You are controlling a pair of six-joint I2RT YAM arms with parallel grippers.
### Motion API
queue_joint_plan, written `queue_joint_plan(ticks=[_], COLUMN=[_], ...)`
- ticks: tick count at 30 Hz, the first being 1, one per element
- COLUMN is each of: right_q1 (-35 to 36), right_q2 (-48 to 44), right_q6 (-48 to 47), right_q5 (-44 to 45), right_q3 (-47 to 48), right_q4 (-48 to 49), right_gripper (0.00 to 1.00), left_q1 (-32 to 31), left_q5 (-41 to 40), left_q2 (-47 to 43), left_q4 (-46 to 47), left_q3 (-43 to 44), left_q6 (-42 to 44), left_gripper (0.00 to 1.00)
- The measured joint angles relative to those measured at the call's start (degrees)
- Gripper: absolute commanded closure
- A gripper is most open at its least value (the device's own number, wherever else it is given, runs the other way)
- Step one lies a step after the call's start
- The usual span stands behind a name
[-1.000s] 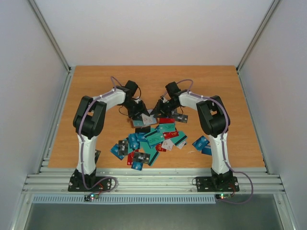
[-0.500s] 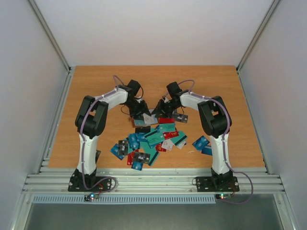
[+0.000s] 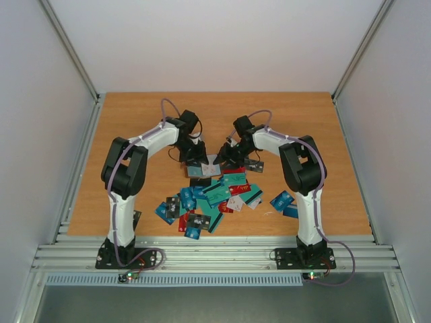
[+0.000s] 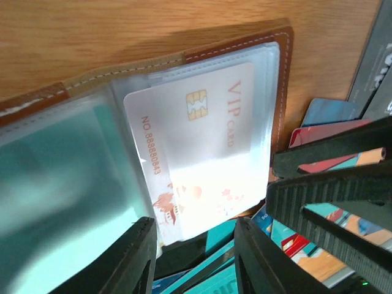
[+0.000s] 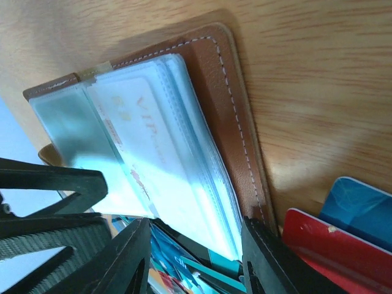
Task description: Put the credit cards into the card holder
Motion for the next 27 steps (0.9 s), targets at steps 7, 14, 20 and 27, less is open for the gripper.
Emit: queue_joint_plan(ticks=[7,14,20,27], right_q1=[0.00,0.00,0.00,0.00], right_q2=[-0.87,-3.04,-3.10,-2.97], right_q6=[-3.23,-4.70,-5.16,-5.33], right_q5=[-0.66,-0.90,-1.31,-2.03], right_q3=[0.00,0.00,0.02,0.35], right_q4=[-0.92,-1.11,-1.14,-1.11], right_gripper=[0.58,0.58,0.58,0.58], left_q1=[0.00,0.00,0.00,0.00], left_q5=[-3.63,-5.20,-5.99,-6.10], left_q2=[-2.58,-2.51,-0.46,2.47], left_q4=[-1.42,-1.68,-1.77,-2.08], left_q3=[-0.52,-0.55,-0.26,0.76], left_q6=[3.98,6.40,7.91,8.81], left_gripper=[0.76,0.88,1.00,1.00])
